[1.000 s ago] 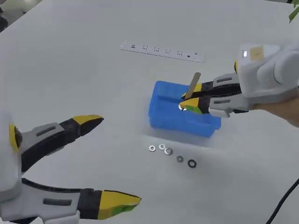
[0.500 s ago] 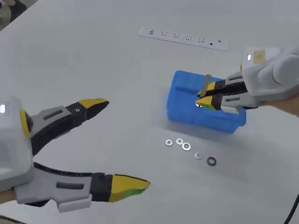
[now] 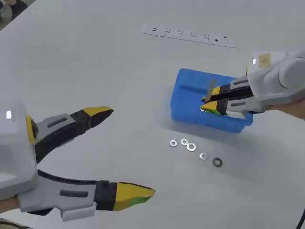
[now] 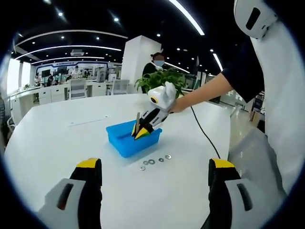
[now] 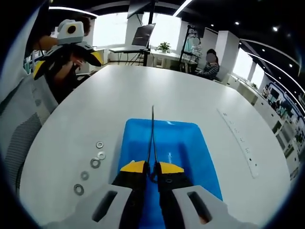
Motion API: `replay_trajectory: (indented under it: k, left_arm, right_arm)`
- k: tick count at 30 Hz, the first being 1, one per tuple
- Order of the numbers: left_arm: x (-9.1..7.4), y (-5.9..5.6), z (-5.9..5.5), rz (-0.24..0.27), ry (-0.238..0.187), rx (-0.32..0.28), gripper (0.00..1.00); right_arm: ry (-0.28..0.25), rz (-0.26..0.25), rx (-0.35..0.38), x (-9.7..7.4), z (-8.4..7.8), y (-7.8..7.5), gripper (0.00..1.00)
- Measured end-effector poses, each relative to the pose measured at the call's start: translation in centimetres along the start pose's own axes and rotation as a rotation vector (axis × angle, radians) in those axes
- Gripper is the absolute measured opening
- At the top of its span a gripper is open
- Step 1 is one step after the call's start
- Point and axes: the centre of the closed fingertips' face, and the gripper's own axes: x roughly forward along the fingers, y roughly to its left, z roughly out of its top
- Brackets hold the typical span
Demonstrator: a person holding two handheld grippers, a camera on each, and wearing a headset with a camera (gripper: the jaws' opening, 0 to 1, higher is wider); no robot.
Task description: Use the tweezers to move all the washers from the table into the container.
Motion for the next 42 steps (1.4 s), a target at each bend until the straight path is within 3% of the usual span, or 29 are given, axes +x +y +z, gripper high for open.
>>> replay_trajectory:
  k: [12, 14, 18, 21, 24, 26, 29, 33, 36, 40, 42]
  left_arm:
    - [-0.1, 0.6, 0.4, 0.028, -0.007, -0.005, 0.97]
    - [-0.1, 1.2, 1.1, 0.056, -0.026, 0.048, 0.92]
    - [0.9, 2.1, 2.4, 0.044, -0.070, 0.005, 0.91]
    - [2.3, 3.3, 3.3, 0.044, -0.101, -0.022, 0.90]
    - [4.2, 4.4, 4.9, 0.033, -0.168, -0.047, 0.85]
    - [5.7, 4.8, 5.4, 0.015, -0.176, -0.043, 0.83]
    - [8.1, 5.0, 5.9, -0.029, -0.158, -0.001, 0.78]
    - [10.7, 5.0, 6.9, -0.079, -0.165, 0.019, 0.69]
    - [12.2, 5.3, 6.6, -0.090, -0.121, 0.103, 0.66]
    - [13.8, 5.3, 7.1, -0.129, -0.113, 0.130, 0.60]
    - [14.4, 5.6, 7.5, -0.123, -0.106, 0.203, 0.55]
  right_arm:
    - [-0.010, -0.033, -0.008, -0.5, 0.3, -0.7, 0.08]
    - [-0.015, -0.035, -0.002, -0.6, 0.5, -0.8, 0.07]
    - [-0.027, -0.034, -0.002, -0.6, 0.8, -0.9, 0.07]
    - [-0.034, -0.038, -0.007, -0.6, 1.2, -0.9, 0.07]
    - [-0.039, -0.039, -0.013, -0.8, 1.5, -0.8, 0.07]
    - [-0.042, -0.037, -0.019, -0.9, 1.8, -0.7, 0.07]
    - [-0.050, -0.039, -0.023, -1.1, 2.1, -0.7, 0.07]
    - [-0.061, -0.042, -0.034, -1.2, 2.6, -0.8, 0.07]
    - [-0.065, -0.040, -0.043, -1.2, 2.8, -0.7, 0.07]
    - [-0.062, -0.031, -0.058, -1.2, 2.8, -0.5, 0.07]
    - [-0.062, -0.028, -0.059, -1.2, 2.8, -0.5, 0.07]
